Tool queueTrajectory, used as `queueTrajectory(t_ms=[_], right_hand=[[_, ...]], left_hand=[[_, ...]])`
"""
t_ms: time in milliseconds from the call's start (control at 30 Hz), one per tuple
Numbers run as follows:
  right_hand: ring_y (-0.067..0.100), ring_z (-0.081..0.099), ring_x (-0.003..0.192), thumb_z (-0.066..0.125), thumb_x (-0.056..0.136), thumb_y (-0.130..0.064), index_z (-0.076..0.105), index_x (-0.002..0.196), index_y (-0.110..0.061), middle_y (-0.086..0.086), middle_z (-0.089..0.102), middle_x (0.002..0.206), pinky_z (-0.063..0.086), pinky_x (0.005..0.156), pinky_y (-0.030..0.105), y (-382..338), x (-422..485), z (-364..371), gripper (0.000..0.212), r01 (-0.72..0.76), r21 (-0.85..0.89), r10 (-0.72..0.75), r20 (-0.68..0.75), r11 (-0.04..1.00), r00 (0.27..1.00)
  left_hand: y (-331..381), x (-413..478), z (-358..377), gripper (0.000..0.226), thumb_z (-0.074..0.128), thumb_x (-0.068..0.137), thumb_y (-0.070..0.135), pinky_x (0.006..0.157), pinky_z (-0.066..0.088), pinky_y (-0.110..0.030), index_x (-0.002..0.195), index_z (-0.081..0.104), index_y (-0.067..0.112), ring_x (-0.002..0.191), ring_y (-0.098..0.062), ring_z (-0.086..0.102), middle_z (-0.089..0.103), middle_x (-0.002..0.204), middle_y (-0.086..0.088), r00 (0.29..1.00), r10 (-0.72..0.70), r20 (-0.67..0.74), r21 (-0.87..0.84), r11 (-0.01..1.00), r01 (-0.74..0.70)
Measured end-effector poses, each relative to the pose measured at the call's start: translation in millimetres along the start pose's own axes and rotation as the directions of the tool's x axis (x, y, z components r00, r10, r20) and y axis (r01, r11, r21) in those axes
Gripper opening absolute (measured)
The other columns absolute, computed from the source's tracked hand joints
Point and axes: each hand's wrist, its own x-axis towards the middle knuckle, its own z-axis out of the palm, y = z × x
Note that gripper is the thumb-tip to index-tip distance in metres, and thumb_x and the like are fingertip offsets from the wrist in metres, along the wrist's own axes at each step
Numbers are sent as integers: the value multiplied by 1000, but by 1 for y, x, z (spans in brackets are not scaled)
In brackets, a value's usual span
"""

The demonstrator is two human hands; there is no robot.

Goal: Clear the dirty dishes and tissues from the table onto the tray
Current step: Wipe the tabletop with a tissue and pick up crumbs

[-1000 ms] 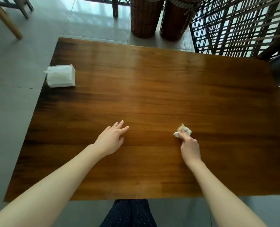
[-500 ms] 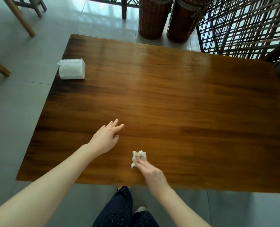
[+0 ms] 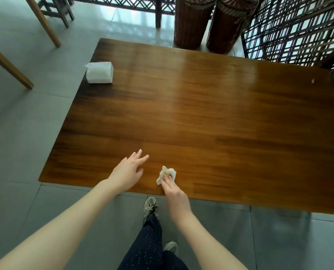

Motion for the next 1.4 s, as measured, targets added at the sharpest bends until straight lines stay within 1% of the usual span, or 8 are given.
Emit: queueTrajectory(t_ms=[133, 300, 400, 567, 733, 900, 1200, 1400], right_hand=[[10, 26, 141, 51, 85, 16, 32, 146, -15, 0, 28, 153, 26, 109, 18, 51, -14, -33, 71, 1, -68, -3, -36, 998, 999], [20, 49, 128, 41, 92, 12, 46, 139, -15, 0, 47, 143, 40, 103, 29, 121, -49, -71, 55, -419, 115, 434, -252, 901, 865], [22, 51, 126, 36, 93, 12, 50, 136, -13, 4, 49, 142, 40, 103, 28, 106, -46, -62, 52, -487, 160, 512, -296, 859, 806], [16, 40, 135, 42, 93, 9, 42, 141, -10, 5, 41, 147, 33, 106, 21, 63, -47, -35, 51, -274, 118, 292, -192, 955, 937], [26, 59, 116, 59, 84, 11, 61, 125, -8, 11, 60, 129, 52, 94, 34, 86, -44, -64, 44, -236, 14, 235, -190, 972, 953], [29, 49, 127, 68, 80, 5, 58, 129, -10, 17, 49, 139, 41, 106, 36, 97, -37, -74, 52, -145, -145, 127, -131, 979, 983], [13, 67, 82, 94, 35, -2, 75, 96, -12, -1, 72, 95, 54, 70, 24, 96, -30, -74, 65, -27, -166, -3, -180, 986, 984], [14, 66, 78, 88, 49, 7, 75, 94, -10, 1, 71, 92, 57, 66, 22, 96, -13, -78, 49, -57, -65, 44, -196, 996, 980]], left_hand=[[4, -12, 7, 56, 40, 99, 20, 119, 10, -37, 150, 22, 34, 147, -15, 7, 6, 160, 3, 1000, -3, -3, 8, 1000, 3], [20, -21, 20, 55, 40, 99, 19, 118, 11, -36, 150, 23, 33, 147, -16, 8, 7, 160, 2, 1000, 12, -12, 20, 1000, -12], [31, -26, 29, 55, 40, 100, 19, 118, 10, -35, 150, 23, 32, 147, -15, 8, 6, 160, 2, 1000, 19, 4, 16, 1000, -19], [46, -25, 37, 56, 42, 99, 19, 118, 11, -34, 150, 22, 32, 147, -15, 9, 6, 160, 2, 999, 38, 12, 15, 999, -38], [56, -2, 32, 55, 39, 100, 19, 118, 11, -34, 150, 23, 33, 147, -15, 9, 7, 160, 2, 997, 71, 24, 20, 997, -71], [70, 22, 29, 55, 40, 99, 18, 118, 11, -34, 150, 24, 33, 147, -16, 10, 8, 160, 2, 992, 120, 39, -8, 993, -120], [90, 80, -2, 56, 42, 99, 17, 118, 12, -34, 149, 25, 32, 147, -16, 11, 10, 160, 1, 979, 204, 26, 10, 979, -204], [94, 100, -13, 56, 42, 98, 16, 117, 12, -34, 149, 25, 32, 147, -16, 11, 10, 160, 0, 976, 211, 50, 20, 977, -213]])
